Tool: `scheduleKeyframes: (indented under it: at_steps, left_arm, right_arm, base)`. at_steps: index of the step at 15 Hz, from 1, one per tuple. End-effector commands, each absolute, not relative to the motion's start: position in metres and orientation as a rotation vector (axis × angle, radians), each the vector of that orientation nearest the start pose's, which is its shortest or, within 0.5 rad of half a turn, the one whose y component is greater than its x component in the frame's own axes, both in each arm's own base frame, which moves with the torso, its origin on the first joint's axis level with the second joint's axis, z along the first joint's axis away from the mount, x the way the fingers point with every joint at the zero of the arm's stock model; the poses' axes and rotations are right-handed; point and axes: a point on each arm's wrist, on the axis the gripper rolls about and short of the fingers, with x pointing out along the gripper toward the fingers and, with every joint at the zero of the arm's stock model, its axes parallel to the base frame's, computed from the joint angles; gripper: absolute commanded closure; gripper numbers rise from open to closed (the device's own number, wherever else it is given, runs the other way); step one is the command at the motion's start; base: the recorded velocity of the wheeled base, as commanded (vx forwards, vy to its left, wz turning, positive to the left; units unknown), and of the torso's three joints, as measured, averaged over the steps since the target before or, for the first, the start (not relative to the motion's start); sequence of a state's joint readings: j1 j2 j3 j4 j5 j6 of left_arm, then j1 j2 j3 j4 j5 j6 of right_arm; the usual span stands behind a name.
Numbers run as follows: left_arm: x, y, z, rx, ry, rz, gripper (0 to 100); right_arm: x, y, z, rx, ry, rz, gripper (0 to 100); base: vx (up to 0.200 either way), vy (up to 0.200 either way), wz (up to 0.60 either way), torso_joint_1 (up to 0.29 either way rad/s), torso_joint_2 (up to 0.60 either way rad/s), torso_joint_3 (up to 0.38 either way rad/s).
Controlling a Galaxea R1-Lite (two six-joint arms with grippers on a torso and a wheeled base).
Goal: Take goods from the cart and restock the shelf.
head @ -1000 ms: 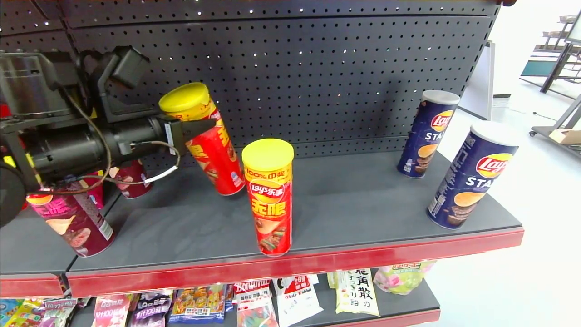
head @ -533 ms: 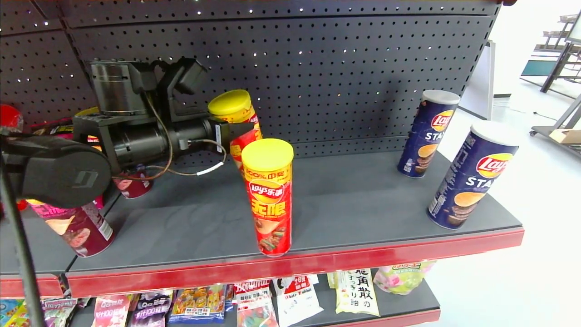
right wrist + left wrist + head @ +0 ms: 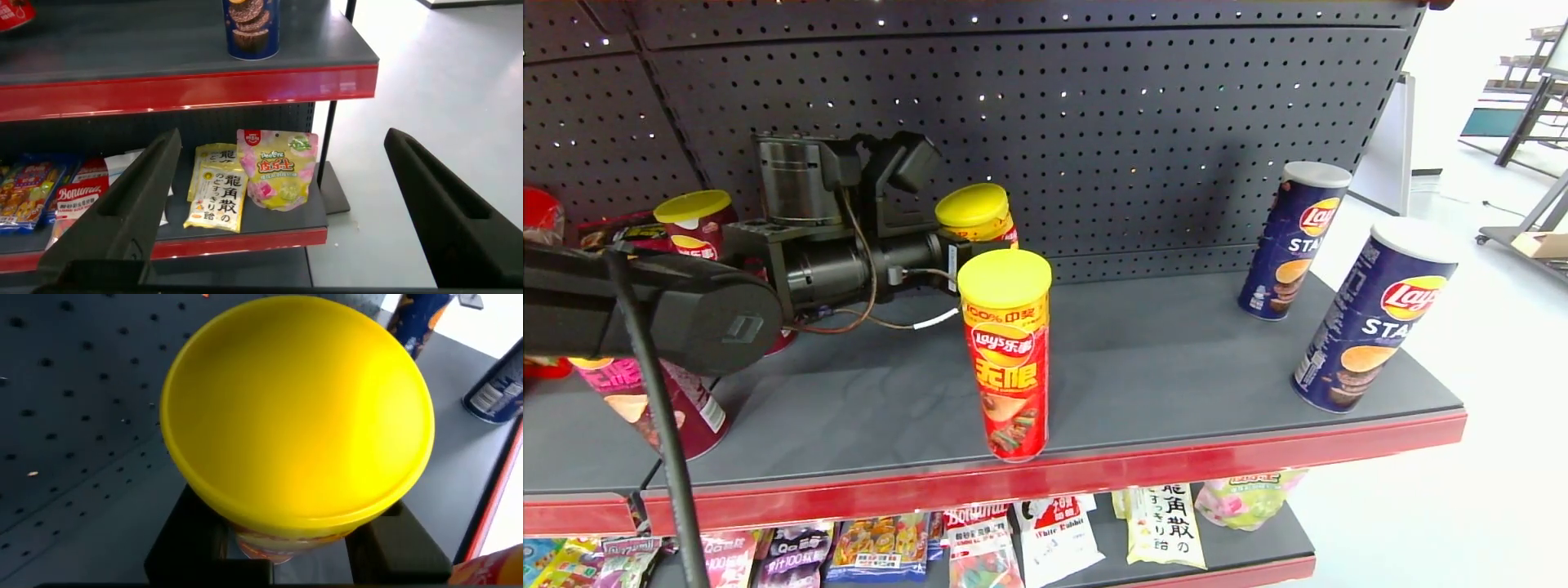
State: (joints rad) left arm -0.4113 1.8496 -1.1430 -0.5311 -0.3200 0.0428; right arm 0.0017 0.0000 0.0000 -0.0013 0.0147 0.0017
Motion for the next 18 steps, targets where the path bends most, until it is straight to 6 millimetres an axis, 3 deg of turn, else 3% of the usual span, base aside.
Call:
scheduleKeyframes:
  at_steps: [1,18]
  left_arm:
    - [0.3318,-0.1536,0.2137,0.057,0.163,-0.737,100]
    - [0.3312,-0.1594,0.2133,0.140,0.165,-0.784,100]
  right_arm:
    - [-0.0227,0.0003,0.0757,0.002,0.000,0.017,0]
    - [-0.0227,0.0003,0.0757,0.002,0.000,0.017,0]
  base:
    - [0.000,0.000,0.00,0.000,0.00,0.000]
    - [0.000,0.000,0.00,0.000,0.00,0.000]
